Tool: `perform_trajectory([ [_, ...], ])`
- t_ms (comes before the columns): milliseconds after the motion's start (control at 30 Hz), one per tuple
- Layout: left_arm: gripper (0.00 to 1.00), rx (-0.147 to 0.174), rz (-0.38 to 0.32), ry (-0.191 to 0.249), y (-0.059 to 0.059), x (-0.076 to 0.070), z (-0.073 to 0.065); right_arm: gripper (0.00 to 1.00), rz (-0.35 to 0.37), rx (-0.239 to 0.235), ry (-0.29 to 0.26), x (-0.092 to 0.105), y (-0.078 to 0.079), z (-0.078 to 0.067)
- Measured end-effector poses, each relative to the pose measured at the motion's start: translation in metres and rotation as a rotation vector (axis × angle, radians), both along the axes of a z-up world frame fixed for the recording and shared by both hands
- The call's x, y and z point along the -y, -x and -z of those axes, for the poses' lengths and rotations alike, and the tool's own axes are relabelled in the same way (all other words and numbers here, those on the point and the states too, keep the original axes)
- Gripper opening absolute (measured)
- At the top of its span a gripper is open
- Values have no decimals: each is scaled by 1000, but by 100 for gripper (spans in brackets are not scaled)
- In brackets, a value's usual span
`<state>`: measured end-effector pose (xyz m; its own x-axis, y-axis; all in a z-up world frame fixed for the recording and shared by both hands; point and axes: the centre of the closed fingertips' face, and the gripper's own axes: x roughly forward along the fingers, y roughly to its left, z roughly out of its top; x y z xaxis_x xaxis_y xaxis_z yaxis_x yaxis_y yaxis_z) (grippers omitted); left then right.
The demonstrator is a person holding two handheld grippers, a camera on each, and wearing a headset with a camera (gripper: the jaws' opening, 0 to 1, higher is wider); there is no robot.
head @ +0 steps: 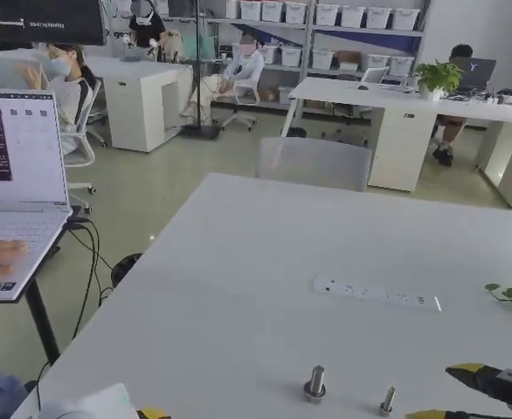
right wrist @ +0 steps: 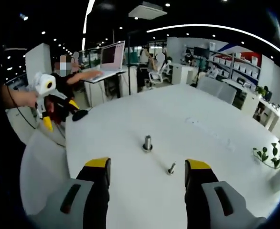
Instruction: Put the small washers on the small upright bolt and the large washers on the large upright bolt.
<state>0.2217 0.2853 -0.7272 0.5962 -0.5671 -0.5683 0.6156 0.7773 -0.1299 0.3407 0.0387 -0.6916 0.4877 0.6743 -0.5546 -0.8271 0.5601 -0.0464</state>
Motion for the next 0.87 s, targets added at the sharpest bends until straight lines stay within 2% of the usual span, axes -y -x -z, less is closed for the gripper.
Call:
perform_trajectory([
  [67, 84, 12, -16, 24, 0, 1, -4, 64, 7, 32, 5, 4, 6, 0],
  [133, 84, 22, -19, 29, 1, 1, -6, 65, 14, 23, -11, 8, 18, 2],
  [200, 85, 49, -25, 30, 2, 2, -8, 67, 50, 32, -34, 15, 25, 3],
  [267, 87, 37, -41, 39, 5, 2, -4, 71, 67, 14, -58, 17, 35, 8],
  [367, 89, 61, -45, 50, 10, 7, -8, 73, 81, -5, -62, 24, 55, 21],
  [433, 90, 47, -48, 37, 15, 12, -8, 73, 84, -24, -75, 26, 69, 28],
  [467, 90, 55, -45, 36, 17, 14, -11, 74, 87, -24, -77, 27, 73, 31],
  [500, 90, 81, -46, 45, 18, 18, -15, 75, 97, -27, -80, 30, 79, 36],
  [533, 90, 85, -47, 47, 19, 19, -15, 76, 100, -27, -84, 32, 83, 38],
  [700, 91, 66, -57, 46, 28, 23, -5, 85, 107, -40, -125, 36, 101, 49],
  [833, 92, 67, -52, 30, 32, 25, -8, 87, 114, -54, -101, 42, 109, 59],
  [867, 92, 73, -52, 37, 31, 26, -10, 87, 139, -76, -107, 45, 110, 61],
])
